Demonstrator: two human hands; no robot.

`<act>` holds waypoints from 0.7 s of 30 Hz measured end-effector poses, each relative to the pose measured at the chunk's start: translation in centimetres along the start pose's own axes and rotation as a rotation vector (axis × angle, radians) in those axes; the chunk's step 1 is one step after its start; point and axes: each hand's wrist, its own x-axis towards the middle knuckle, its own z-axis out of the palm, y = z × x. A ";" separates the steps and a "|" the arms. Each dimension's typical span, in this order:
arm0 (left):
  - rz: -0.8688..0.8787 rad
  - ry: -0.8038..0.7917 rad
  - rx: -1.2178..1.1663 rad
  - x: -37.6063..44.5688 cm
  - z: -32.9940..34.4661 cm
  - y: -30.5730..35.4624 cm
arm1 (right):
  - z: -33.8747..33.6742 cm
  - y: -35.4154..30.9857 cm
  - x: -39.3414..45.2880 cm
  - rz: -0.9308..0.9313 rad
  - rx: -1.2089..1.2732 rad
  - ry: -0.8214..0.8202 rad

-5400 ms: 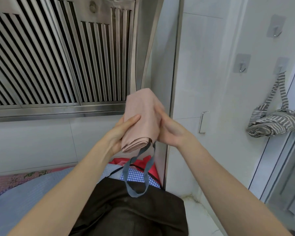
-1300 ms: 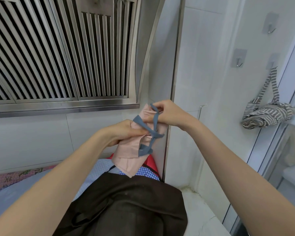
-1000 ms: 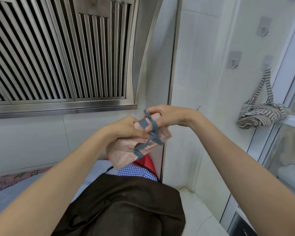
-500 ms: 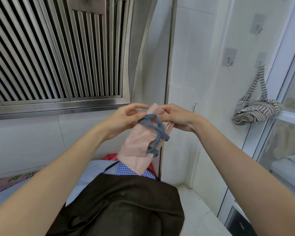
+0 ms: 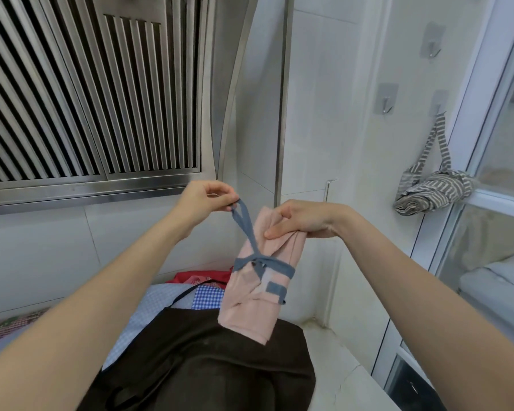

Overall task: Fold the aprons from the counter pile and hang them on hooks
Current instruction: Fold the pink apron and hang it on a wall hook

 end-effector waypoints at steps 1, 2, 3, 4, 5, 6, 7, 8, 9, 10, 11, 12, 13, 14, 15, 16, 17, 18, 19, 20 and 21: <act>-0.037 0.051 0.069 0.4 0.6 -0.1 | 0.0 0.0 0.4 -0.003 -0.092 0.067; -0.079 0.110 0.164 0.7 1.2 -0.1 | -0.1 0.0 0.5 -0.024 -0.157 0.165; -0.119 0.157 0.245 0.7 1.5 0.0 | -0.2 0.0 0.6 -0.056 -0.207 0.288; -0.145 0.147 0.276 0.8 1.8 0.0 | -0.6 0.1 0.5 -0.077 -0.242 0.421; -0.150 0.058 0.256 0.4 2.3 0.3 | -1.1 0.3 0.5 -0.079 -0.272 0.542; -0.134 -0.094 0.221 -0.1 3.1 0.9 | -1.5 0.5 0.6 -0.068 -0.294 0.642; -0.108 -0.261 0.248 -0.7 4.3 1.5 | -1.8 0.7 0.7 -0.057 -0.286 0.715; -0.052 -0.381 0.334 -0.9 5.8 1.6 | -2.0 0.8 0.7 -0.046 -0.240 0.756; 0.022 -0.406 0.430 -0.8 7.3 1.6 | -2.2 0.7 0.7 -0.042 -0.154 0.756; 0.084 -0.342 0.502 -0.4 8.7 1.5 | -2.5 0.8 0.2 -0.052 -0.047 0.714; 0.122 -0.213 0.526 0.1 9.3 1.2 | -2.5 0.6 -0.3 -0.084 0.073 0.616; 0.117 -0.101 0.470 0.8 9.5 1.0 | -2.7 0.4 -1.0 -0.131 0.204 0.503; 0.063 -0.046 0.314 1.6 9.7 0.7 | -3.5 0.5 -2.0 -0.173 0.314 0.428; -0.027 -0.052 0.088 2.0 9.4 0.5 | -4.2 0.8 -2.6 -0.201 0.377 0.423; -0.127 -0.106 -0.142 2.2 9.1 0.4 | -5.1 1.2 -3.1 -0.211 0.347 0.489; -0.201 -0.164 -0.327 2.4 9.0 0.6 | -6.3 2.0 -3.4 -0.197 0.244 0.572; -0.233 -0.193 -0.447 2.5 9.0 0.7 | -7.1 2.6 -3.6 -0.156 0.118 0.601; -0.238 -0.197 -0.516 2.8 9.1 0.9 | -7.7 3.5 -3.8 -0.098 0.042 0.533; -0.229 -0.189 -0.549 3.2 9.4 1.0 | -8.1 4.4 -3.9 -0.024 0.024 0.400; -0.219 -0.172 -0.563 3.6 9.8 1.2 | -8.3 5.1 -3.9 0.038 0.033 0.271; -0.209 -0.147 -0.566 3.8 10.2 1.5 | -8.2 5.5 -3.8 0.055 0.050 0.201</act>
